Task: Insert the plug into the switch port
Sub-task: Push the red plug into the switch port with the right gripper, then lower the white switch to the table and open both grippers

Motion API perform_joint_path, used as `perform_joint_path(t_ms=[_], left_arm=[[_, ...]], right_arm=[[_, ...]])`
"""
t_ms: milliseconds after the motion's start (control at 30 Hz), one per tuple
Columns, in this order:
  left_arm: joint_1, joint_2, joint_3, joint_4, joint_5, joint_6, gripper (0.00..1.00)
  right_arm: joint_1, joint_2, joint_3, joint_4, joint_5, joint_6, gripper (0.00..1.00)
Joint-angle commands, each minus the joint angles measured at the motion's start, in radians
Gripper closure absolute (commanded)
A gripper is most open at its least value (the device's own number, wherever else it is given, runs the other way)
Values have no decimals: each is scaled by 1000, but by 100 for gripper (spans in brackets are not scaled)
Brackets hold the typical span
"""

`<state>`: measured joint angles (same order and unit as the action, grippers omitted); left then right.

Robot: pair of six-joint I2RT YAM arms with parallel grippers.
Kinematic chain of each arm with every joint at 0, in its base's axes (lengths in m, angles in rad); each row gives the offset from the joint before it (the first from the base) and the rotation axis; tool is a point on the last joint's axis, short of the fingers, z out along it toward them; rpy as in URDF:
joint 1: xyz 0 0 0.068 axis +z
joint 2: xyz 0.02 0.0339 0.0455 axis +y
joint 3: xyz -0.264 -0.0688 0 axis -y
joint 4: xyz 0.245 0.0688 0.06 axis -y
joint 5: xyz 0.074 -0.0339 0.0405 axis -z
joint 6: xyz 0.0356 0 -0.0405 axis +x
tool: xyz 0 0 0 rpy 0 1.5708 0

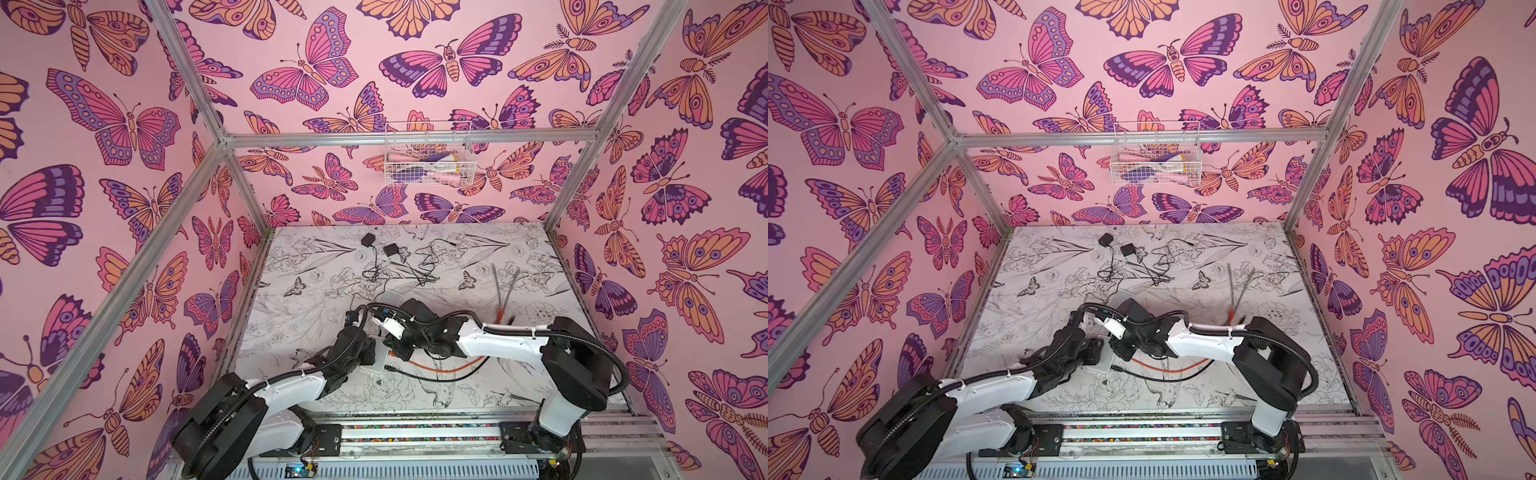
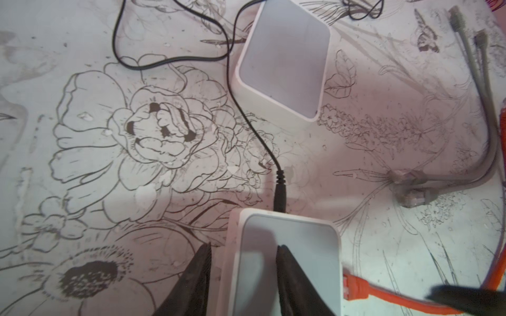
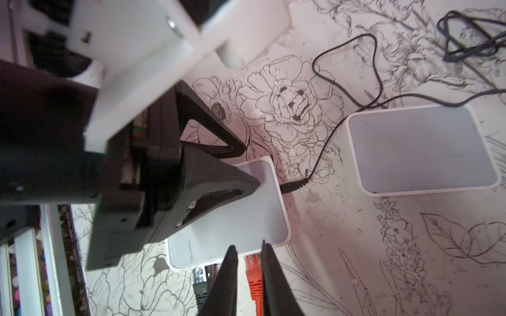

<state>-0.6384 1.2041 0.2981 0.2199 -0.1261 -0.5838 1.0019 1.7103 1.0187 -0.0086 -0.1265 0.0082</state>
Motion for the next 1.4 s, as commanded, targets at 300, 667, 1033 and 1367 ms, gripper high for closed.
perform_joint_path(t_ms=[300,667,1033,1367], left_arm=[[-136,-223,149,-361,-26,36,48],[-358,56,212,-235,58,-128,46],[-248,126,132,-183,62,-140,43],[70,-10,122,-222,129,-12,42]], right_arm=[[-32,-257,-124,-47,412,134,71],[-157,-479,-212,-111,473,220,64],[-160,-525,-267,-92,482,228,64],[-160,-504,-262,-80,472,225,63]])
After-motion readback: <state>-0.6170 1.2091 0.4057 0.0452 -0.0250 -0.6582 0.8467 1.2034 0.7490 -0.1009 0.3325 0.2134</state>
